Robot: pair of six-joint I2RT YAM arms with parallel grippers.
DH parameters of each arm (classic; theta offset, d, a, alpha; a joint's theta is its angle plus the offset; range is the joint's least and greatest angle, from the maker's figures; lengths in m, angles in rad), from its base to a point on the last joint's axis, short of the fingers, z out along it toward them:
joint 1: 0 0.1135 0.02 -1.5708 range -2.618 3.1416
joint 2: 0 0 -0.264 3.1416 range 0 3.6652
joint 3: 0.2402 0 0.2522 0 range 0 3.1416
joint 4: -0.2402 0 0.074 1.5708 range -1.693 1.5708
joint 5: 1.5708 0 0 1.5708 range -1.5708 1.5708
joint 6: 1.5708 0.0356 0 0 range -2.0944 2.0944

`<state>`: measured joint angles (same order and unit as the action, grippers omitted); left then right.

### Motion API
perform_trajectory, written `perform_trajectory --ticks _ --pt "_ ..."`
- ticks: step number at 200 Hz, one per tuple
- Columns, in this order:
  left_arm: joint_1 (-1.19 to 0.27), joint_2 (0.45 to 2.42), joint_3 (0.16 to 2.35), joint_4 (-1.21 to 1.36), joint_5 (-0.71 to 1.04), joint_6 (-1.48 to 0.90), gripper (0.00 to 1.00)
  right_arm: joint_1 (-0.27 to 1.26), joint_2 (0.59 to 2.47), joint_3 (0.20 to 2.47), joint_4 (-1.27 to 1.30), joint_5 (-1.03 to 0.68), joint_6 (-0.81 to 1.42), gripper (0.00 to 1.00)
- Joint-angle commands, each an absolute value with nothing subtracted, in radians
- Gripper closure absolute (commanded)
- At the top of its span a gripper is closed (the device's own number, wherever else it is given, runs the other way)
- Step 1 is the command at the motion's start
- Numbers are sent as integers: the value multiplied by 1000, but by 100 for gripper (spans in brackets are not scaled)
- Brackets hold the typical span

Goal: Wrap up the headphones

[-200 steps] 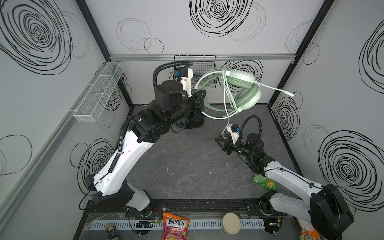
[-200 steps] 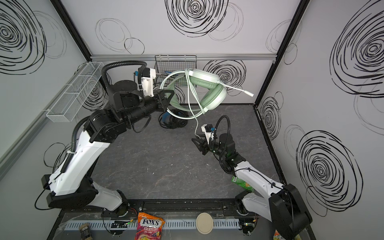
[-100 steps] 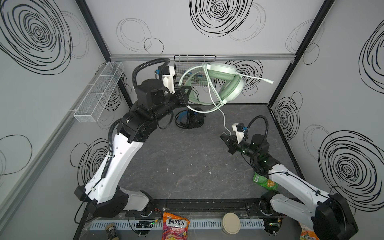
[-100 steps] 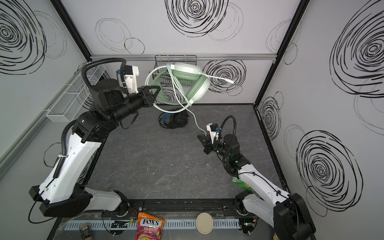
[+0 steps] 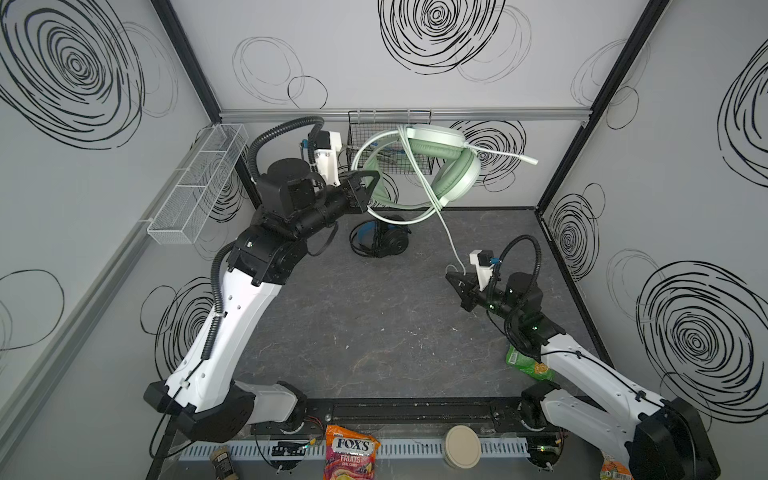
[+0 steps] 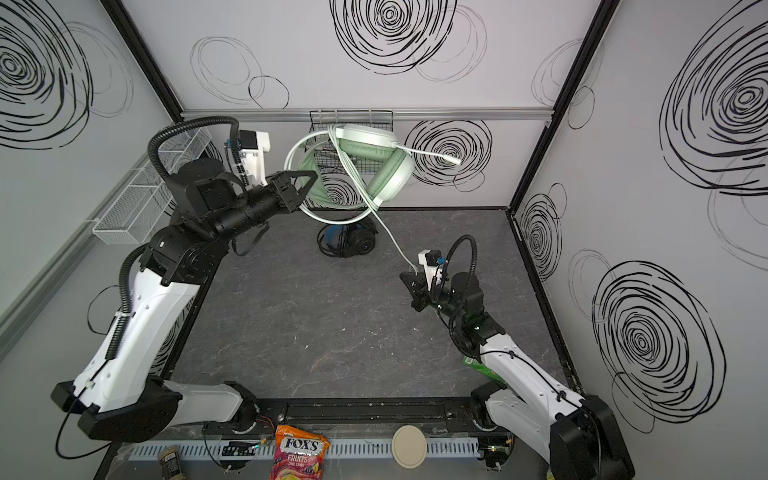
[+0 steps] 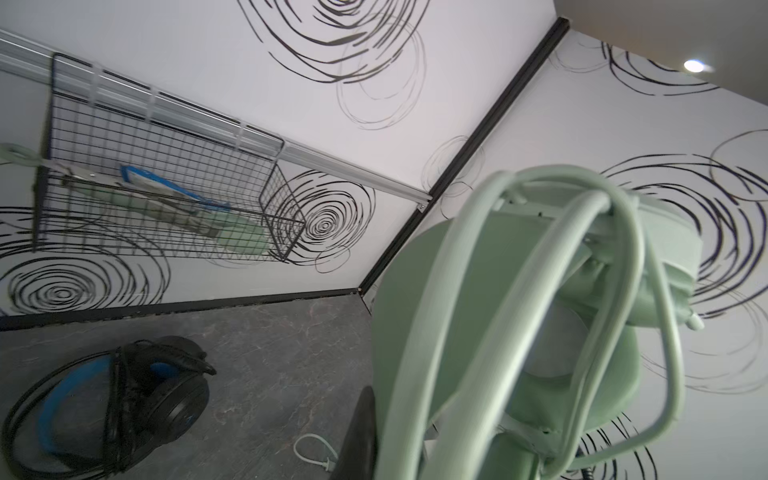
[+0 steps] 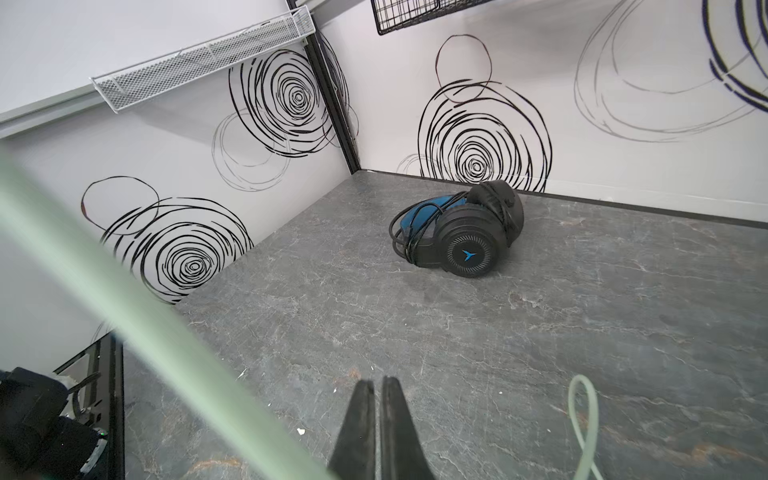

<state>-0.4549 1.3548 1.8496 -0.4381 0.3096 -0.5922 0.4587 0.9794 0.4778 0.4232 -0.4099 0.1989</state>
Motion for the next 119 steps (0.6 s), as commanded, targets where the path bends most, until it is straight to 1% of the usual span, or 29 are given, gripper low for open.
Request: perform_trajectory --ticks 1,23,47,67,96,111,119 --pt "-445 1352 1860 -126 572 -680 100 447 993 503 410 -391 193 100" --pt "-458 1370 1874 -121 714 -668 100 437 987 531 395 -384 193 100" --pt "-479 1360 1881 -186 810 -608 100 418 980 564 362 -356 164 100" --pt "-506 1330 1852 -270 849 -544 100 413 979 604 328 -341 113 100" --pt "-575 1342 1909 -582 800 -323 100 418 974 685 270 -336 36 100" --pt "-597 1367 1974 -774 707 -189 100 422 961 725 242 -323 -11 98" --pt "-601 1360 1957 -813 638 -144 100 425 956 743 231 -312 -33 97"
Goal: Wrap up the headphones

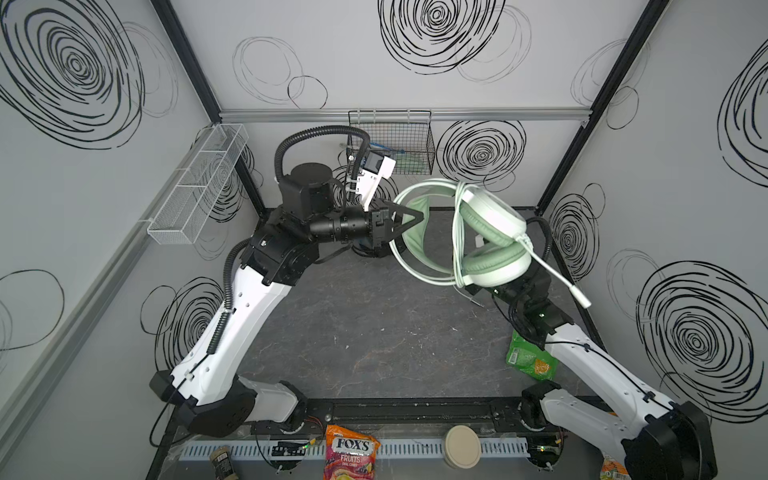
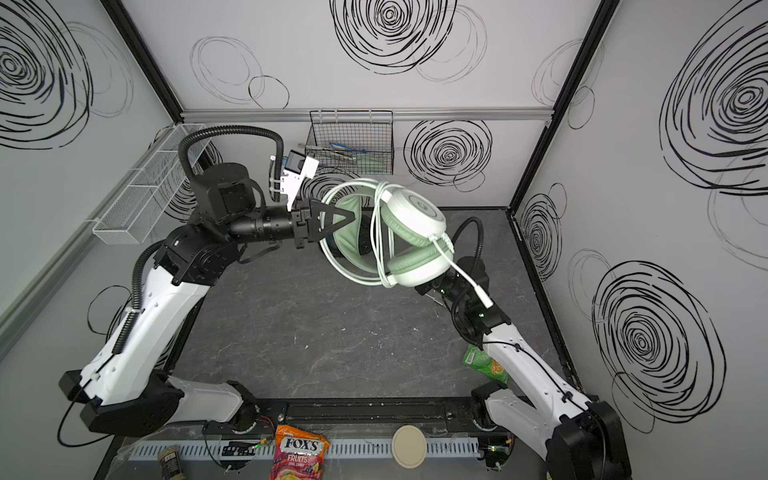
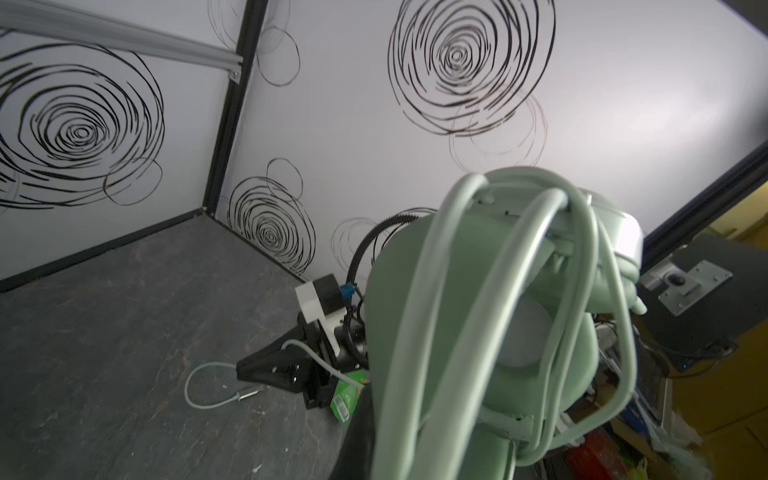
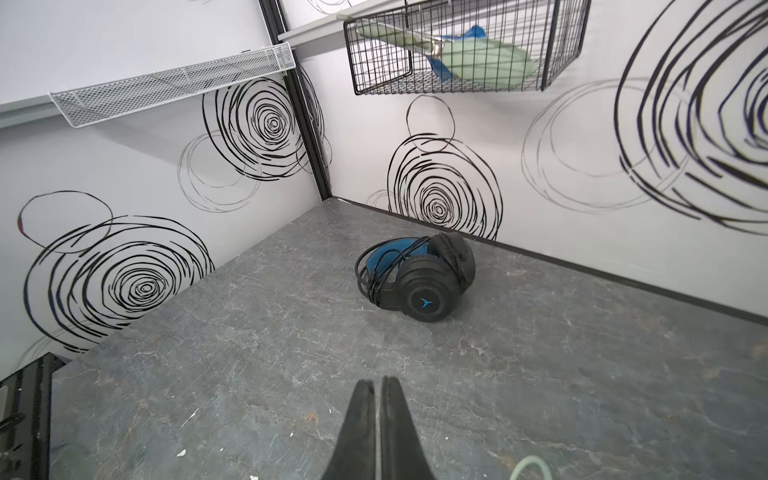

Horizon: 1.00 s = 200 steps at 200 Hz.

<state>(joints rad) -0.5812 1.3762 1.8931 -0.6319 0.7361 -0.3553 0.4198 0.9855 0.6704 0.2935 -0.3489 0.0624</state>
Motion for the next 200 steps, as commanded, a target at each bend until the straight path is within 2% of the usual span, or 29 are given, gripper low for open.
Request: perform_trajectory --ticks 1,26,75,119,184,200 --pt "-602 1357 1953 -814 630 -140 100 425 955 746 228 -311 -36 97" --pt "-588 1319 1868 -830 478 -93 100 425 934 789 200 -272 -88 96" --pt "-789 1369 1859 -975 202 45 100 412 889 852 167 -238 -147 93" --pt "-810 1409 1833 -1012 60 34 100 397 869 900 162 -207 -173 92" --pt "-951 1450 1882 -1019 -406 131 100 405 848 939 111 -206 -358 87" --pt "-983 1456 1897 -1000 -472 163 100 418 852 952 82 -137 -380 87"
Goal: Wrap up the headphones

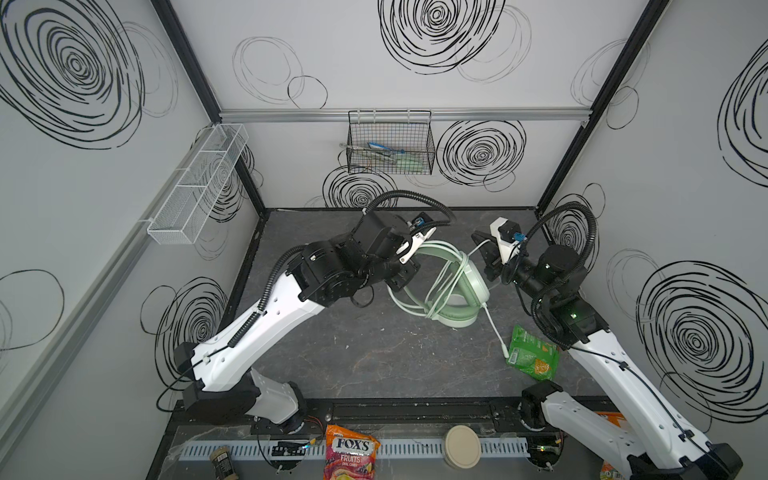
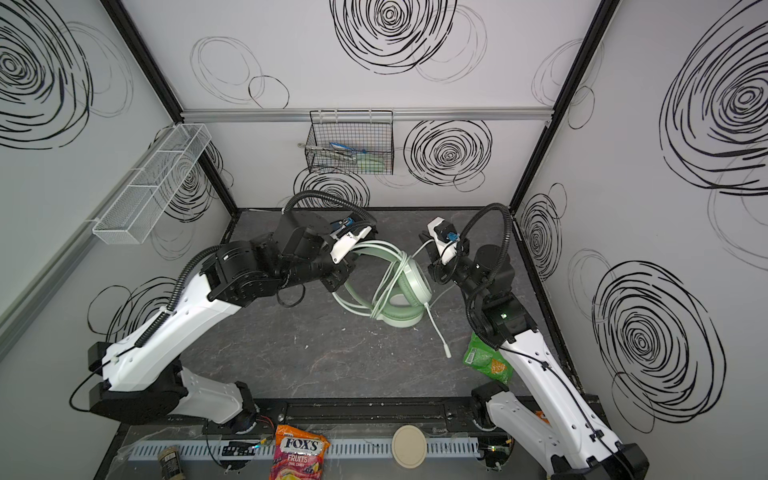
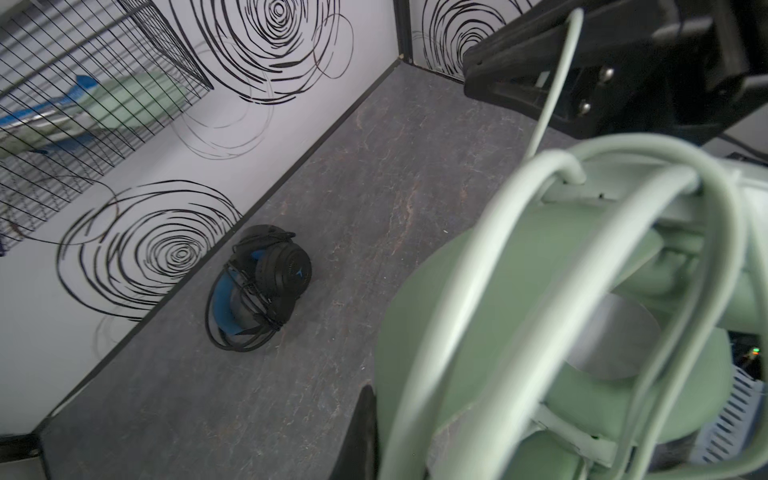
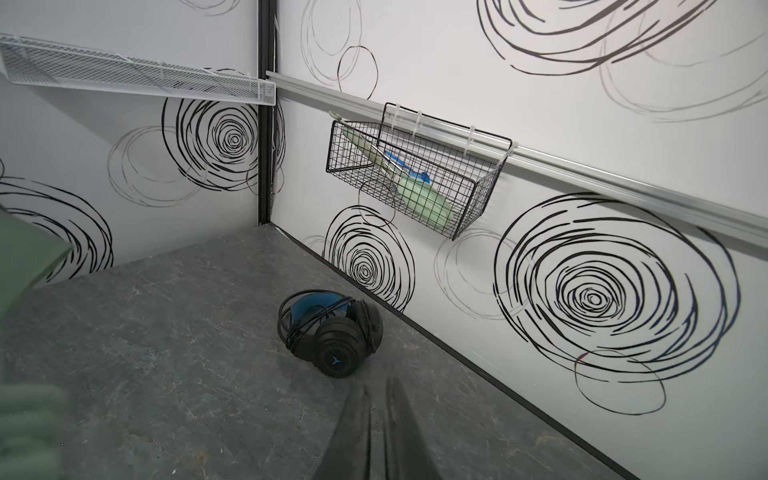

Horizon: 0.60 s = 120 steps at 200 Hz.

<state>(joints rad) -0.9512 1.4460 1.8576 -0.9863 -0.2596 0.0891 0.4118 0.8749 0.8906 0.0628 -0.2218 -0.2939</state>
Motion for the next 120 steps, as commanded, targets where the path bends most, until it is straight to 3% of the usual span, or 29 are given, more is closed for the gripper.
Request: perform_trajectory --ticks 1,52,86,120 --pt "-985 1456 1898 -999 -477 164 100 419 852 953 80 -133 -381 87" --pt "-1053 1497 1943 -996 -592 243 100 445 851 970 32 -105 -427 85" --pt "-1086 1504 1931 -985 -531 274 100 510 859 969 32 -62 -479 84" --pt "-1024 1521 1926 -1002 -501 182 100 523 850 969 39 -75 -461 85"
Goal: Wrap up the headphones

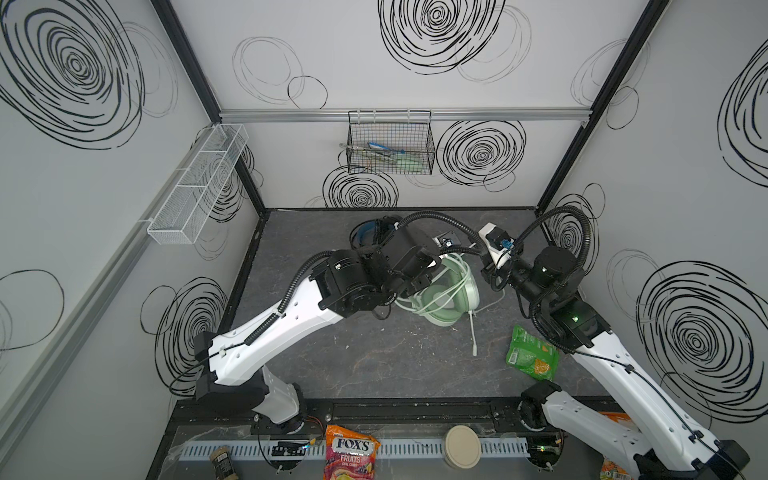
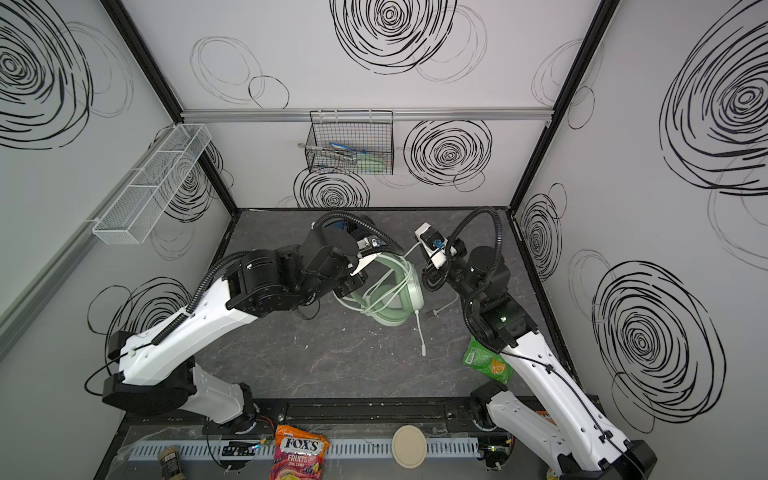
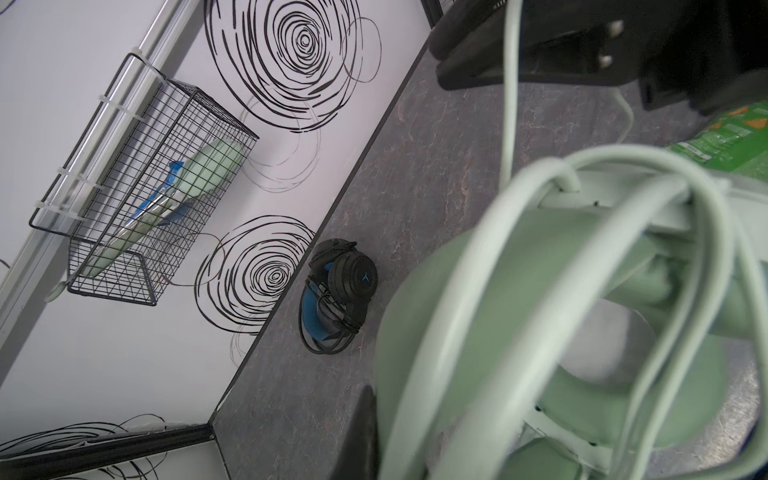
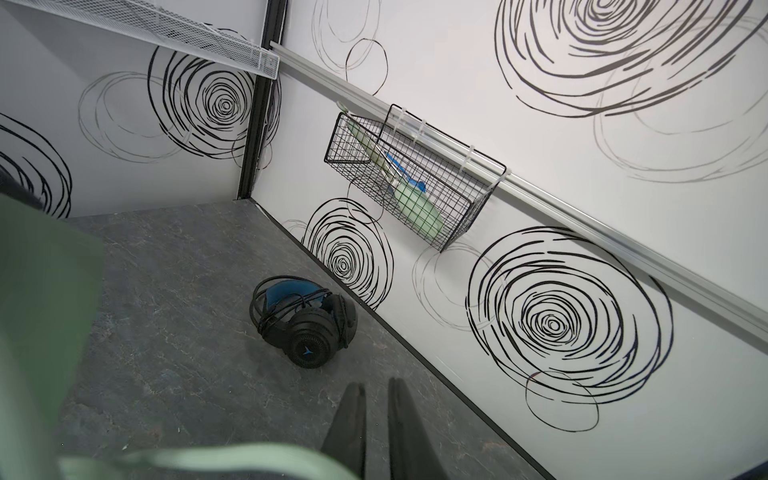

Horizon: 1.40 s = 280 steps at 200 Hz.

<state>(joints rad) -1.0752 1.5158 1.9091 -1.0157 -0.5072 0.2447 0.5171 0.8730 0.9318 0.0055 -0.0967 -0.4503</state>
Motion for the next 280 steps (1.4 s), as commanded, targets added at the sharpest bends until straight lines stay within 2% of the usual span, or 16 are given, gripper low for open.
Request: perform_trajectory --ticks 1,24,66,99,117,154,169,193,209,243,280 --pt "-1022 1522 1926 -1002 -501 178 100 523 849 970 39 -76 -459 84" --pt "-978 1543 1953 -1019 -533 131 100 524 827 969 38 -71 -436 85" --pt "-968 1628 2038 -1086 -811 21 100 536 799 1002 0 -154 -423 84" --pt "-972 1677 2150 -1092 -912 -41 100 551 788 1008 -31 -144 -402 86" --pt "-977 1684 2194 -1049 -939 -52 100 562 784 1011 -39 -161 -370 88" --pt "-1032 1635 2204 -827 -1007 -11 100 580 754 987 0 -154 -254 86" --pt "-1049 1640 2226 -800 -1043 27 100 578 732 972 10 -137 -173 80" --pt "-1050 1636 2248 -764 -1038 57 100 568 680 921 -45 -100 -30 55" --pt "-1043 1655 2317 -799 -999 34 100 552 614 871 -86 -96 69 45" --pt "-1002 1653 2404 -855 -855 -91 100 515 464 775 -101 -269 231 33" --pt "-899 1593 2363 -852 -664 -198 100 515 377 737 -215 -302 379 24"
